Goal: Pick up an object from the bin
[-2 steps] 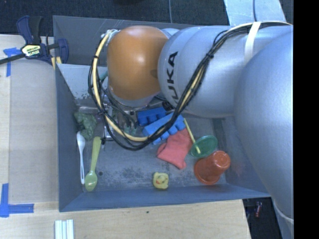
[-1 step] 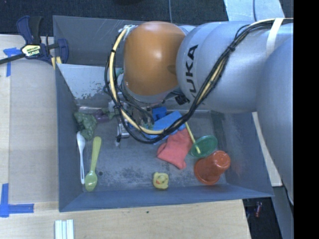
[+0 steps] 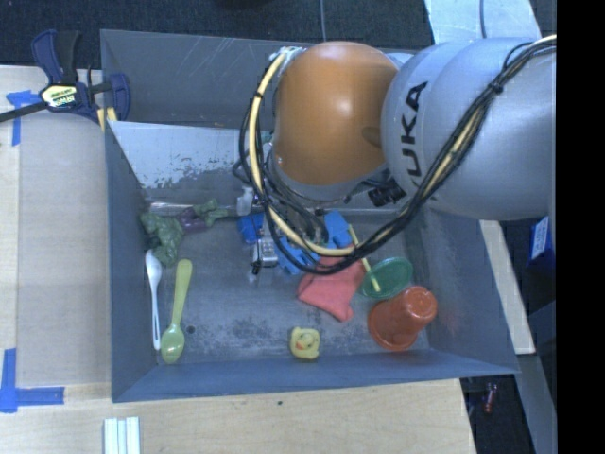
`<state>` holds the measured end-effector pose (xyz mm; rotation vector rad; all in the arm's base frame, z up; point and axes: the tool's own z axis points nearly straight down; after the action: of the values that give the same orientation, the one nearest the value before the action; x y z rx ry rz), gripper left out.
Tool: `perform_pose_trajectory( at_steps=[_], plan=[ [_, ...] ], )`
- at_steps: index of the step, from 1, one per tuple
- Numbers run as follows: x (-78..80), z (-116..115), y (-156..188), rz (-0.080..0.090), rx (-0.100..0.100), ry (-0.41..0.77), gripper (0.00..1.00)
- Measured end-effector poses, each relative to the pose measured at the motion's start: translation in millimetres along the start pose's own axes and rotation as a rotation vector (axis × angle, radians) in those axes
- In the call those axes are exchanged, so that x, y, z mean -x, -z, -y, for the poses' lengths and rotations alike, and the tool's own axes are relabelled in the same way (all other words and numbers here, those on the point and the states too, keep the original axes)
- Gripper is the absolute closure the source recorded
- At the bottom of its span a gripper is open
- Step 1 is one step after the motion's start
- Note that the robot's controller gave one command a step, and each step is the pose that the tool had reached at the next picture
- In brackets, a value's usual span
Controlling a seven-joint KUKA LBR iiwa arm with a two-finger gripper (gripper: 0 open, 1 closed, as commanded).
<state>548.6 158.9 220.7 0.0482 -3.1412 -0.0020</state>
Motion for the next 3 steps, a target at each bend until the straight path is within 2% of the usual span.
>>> perform_pose_trajectory(
  at_steps=[1, 2, 3],
  plan=[
    [20.2, 31, 20, 0.005, -0.001, 0.061, 0.0],
    [39.7, 90, -6, 0.004, 0.001, 0.063, 1.0],
    [39.7, 90, -6, 0.004, 0.001, 0.063, 0.0]
  ],
)
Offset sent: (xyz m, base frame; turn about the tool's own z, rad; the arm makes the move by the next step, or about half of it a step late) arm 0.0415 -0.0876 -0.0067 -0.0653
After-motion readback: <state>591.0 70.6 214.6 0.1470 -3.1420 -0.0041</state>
